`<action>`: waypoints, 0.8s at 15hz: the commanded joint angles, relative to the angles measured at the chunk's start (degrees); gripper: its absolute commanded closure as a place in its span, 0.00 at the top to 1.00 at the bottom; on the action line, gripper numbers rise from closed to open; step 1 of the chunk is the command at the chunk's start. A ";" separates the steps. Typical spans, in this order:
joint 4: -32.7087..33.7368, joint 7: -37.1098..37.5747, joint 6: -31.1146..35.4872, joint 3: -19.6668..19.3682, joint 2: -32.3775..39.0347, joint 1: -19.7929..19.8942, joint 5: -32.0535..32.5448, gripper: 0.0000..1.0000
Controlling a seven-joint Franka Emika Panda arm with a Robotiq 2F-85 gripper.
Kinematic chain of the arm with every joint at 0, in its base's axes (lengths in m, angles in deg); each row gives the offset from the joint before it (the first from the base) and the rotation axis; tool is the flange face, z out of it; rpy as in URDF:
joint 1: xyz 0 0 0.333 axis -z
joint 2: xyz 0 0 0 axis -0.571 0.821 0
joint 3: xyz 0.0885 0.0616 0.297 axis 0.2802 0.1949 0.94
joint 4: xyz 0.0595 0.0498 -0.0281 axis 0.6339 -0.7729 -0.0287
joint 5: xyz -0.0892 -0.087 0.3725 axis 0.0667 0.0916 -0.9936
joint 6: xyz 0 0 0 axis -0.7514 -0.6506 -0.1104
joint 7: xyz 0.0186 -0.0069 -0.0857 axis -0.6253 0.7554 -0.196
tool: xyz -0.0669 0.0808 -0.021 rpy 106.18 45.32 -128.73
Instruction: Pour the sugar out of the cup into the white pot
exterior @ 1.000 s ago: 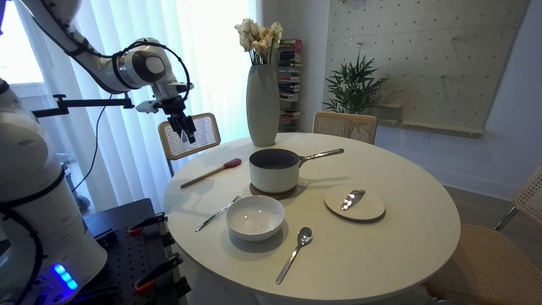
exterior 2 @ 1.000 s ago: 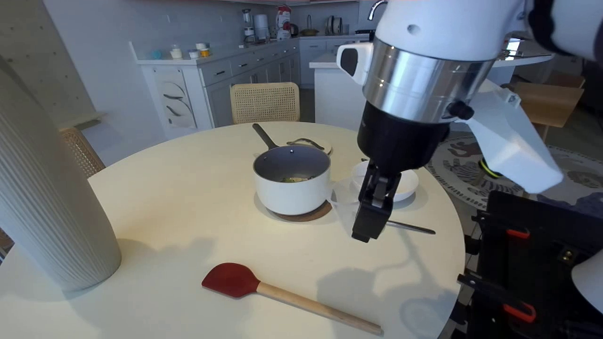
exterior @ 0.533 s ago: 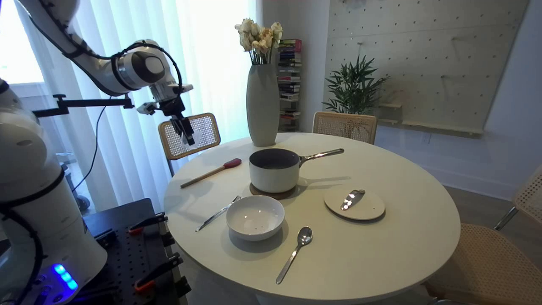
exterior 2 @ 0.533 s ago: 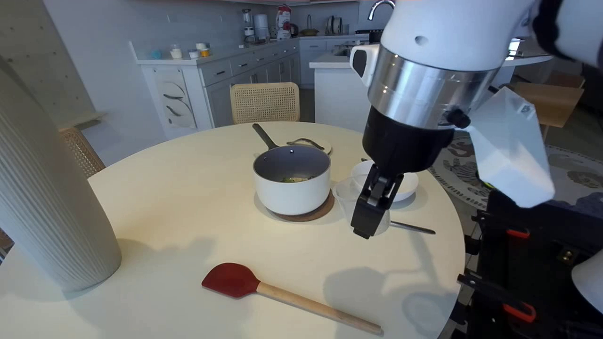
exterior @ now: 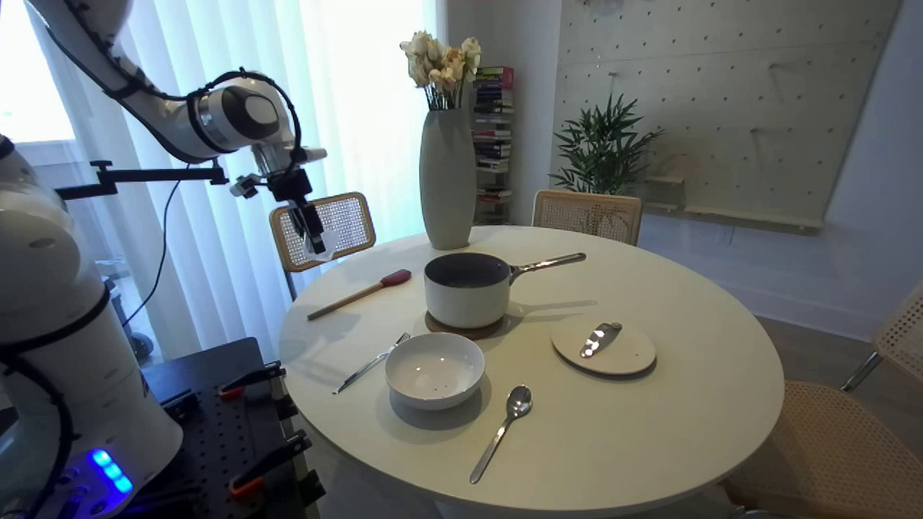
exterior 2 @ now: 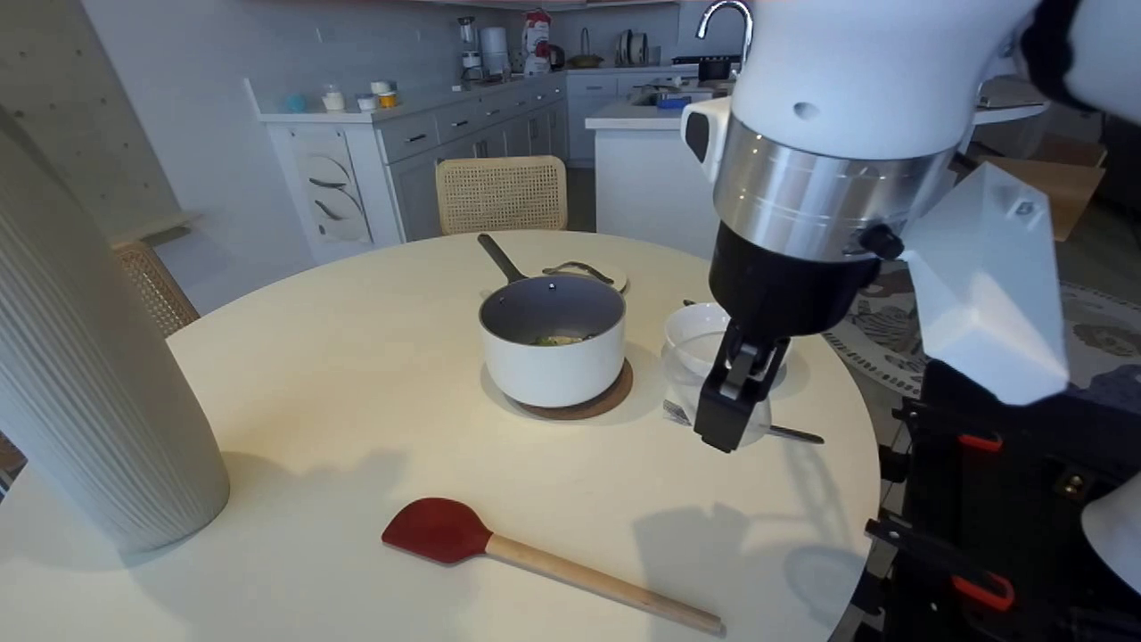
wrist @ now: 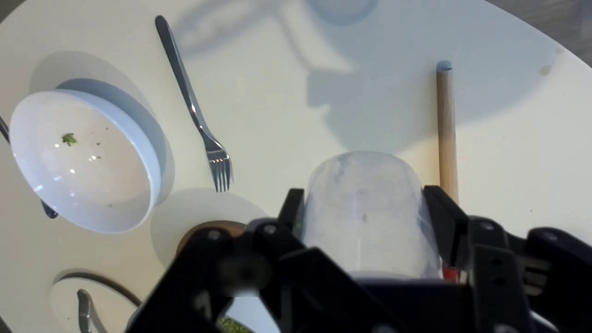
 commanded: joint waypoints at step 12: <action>-0.45 1.27 3.57 -0.06 -0.19 0.21 0.39 0.41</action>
